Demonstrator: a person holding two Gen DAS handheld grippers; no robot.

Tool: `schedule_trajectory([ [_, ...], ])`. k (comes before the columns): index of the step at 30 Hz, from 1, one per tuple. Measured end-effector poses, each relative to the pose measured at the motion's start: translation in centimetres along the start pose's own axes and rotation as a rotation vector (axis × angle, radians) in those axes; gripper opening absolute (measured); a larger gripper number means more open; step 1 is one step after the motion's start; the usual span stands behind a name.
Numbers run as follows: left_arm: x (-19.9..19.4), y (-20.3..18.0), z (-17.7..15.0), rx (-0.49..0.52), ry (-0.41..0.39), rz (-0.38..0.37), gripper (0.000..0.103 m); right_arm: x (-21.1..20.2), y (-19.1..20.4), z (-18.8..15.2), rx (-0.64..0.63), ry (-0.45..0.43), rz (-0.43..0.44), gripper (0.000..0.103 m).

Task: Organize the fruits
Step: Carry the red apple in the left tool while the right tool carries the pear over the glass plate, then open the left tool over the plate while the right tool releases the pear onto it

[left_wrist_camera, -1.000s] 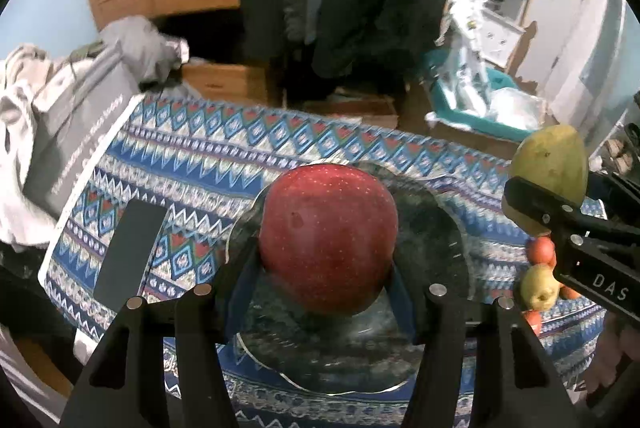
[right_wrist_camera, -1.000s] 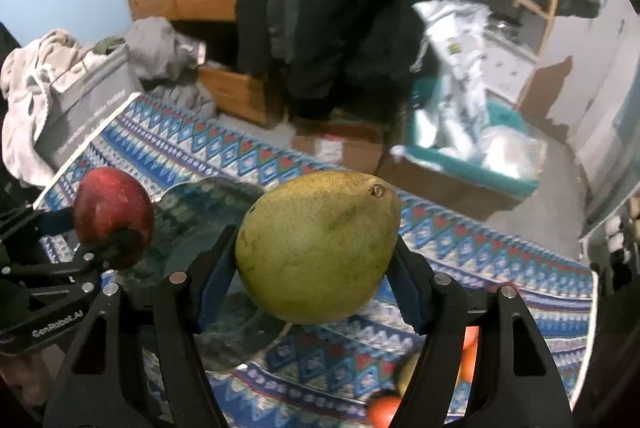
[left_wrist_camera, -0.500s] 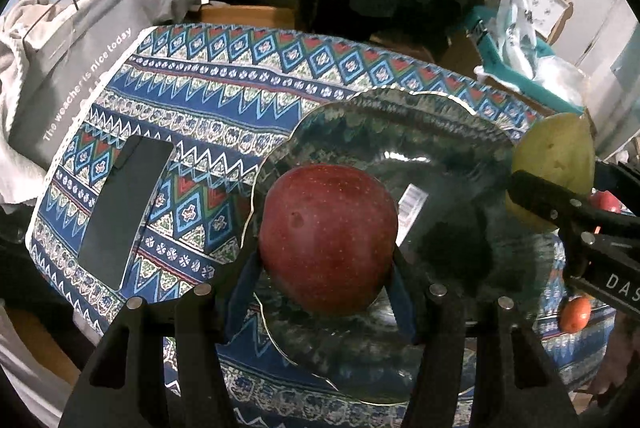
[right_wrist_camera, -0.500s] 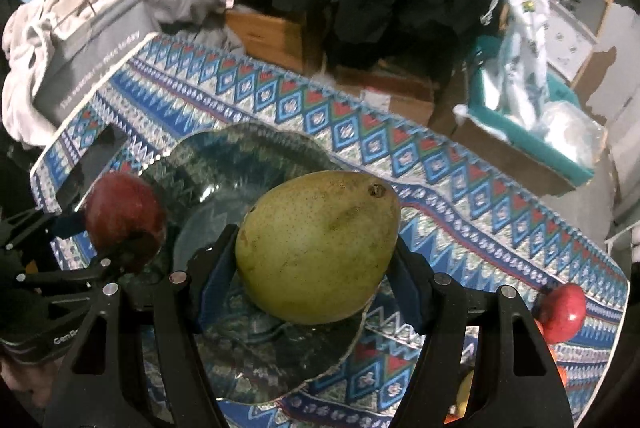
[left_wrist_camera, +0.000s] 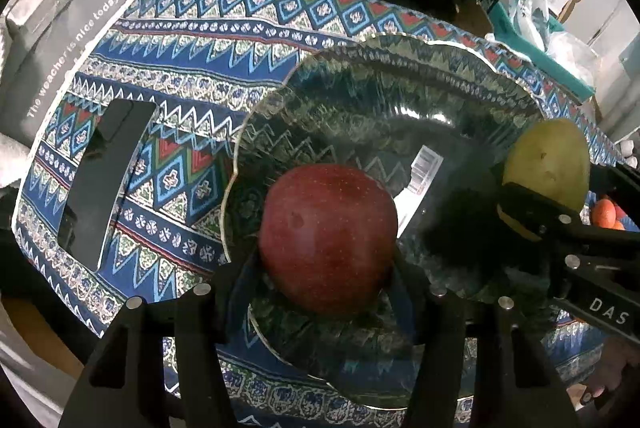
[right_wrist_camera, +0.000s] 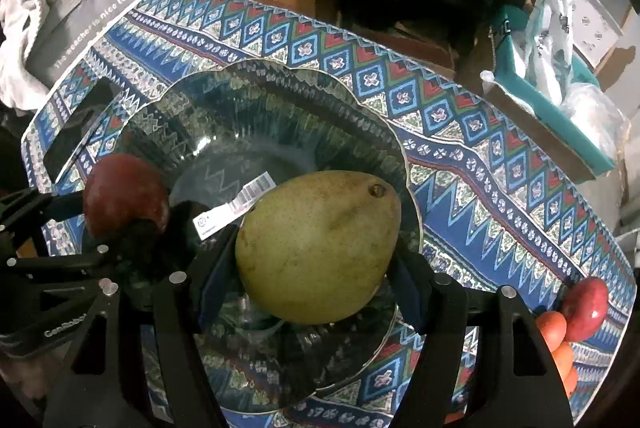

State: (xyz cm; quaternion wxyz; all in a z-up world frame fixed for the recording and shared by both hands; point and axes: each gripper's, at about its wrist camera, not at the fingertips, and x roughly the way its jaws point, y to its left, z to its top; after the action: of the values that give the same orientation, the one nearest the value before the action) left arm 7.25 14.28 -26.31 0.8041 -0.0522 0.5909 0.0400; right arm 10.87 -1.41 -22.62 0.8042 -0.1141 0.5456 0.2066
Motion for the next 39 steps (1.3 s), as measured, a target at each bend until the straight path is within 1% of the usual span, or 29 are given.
schedule_trajectory([
  [3, -0.2, -0.3, 0.0, 0.019, -0.019, 0.024, 0.06, 0.2, 0.0, 0.0, -0.006, 0.008, -0.004, 0.071],
  [6, -1.6, -0.7, 0.1, 0.051, -0.089, 0.059, 0.061, 0.5, 0.0, -0.1, -0.007, 0.021, -0.006, 0.071],
  [8, -2.1, -0.8, 0.2, 0.065, -0.111, 0.071, 0.061, 0.6, 0.1, -0.1, -0.009, 0.026, 0.004, 0.071],
  [11, -2.1, -0.7, 0.3, 0.064, -0.1, 0.058, 0.065, 0.8, 0.4, -0.2, -0.022, 0.038, -0.001, 0.071],
  [15, -2.0, -0.4, 0.2, 0.058, -0.079, 0.049, 0.065, 0.8, 0.4, -0.4, -0.02, 0.039, 0.001, 0.071],
  [24, -3.0, -0.1, 0.1, 0.048, -0.077, 0.041, 0.065, 0.6, 0.6, -0.8, -0.003, 0.037, 0.023, 0.071],
  [25, -3.1, -0.1, 0.1, 0.047, -0.078, 0.039, 0.065, 0.6, 0.6, -0.8, -0.003, 0.033, 0.025, 0.071],
  [26, -3.3, 0.0, 0.1, 0.046, -0.081, 0.037, 0.065, 0.2, 0.6, -0.8, 0.0, 0.007, 0.031, 0.071],
  [27, -3.5, 0.0, 0.1, 0.047, -0.082, 0.036, 0.065, -0.3, 0.5, -0.8, 0.002, -0.019, 0.034, 0.072],
  [28, -3.6, 0.0, 0.1, 0.047, -0.084, 0.035, 0.065, -0.7, 0.5, -0.7, 0.005, -0.036, 0.033, 0.077],
  [30, -3.9, -0.1, 0.1, 0.05, -0.086, 0.038, 0.065, -1.7, 0.3, -0.4, 0.011, -0.067, 0.023, 0.078],
  [34, -4.9, -0.3, 0.1, 0.052, -0.102, 0.021, 0.066, -3.1, -0.3, 0.1, 0.04, -0.085, 0.016, 0.078],
  [36, -5.3, -0.6, 0.1, 0.057, -0.11, 0.018, 0.07, -4.0, -0.7, 0.2, 0.056, -0.104, 0.014, 0.078],
  [39, -6.0, -1.2, 0.2, 0.069, -0.127, 0.01, 0.071, -5.3, -1.2, 0.0, 0.072, -0.122, 0.0, 0.078],
])
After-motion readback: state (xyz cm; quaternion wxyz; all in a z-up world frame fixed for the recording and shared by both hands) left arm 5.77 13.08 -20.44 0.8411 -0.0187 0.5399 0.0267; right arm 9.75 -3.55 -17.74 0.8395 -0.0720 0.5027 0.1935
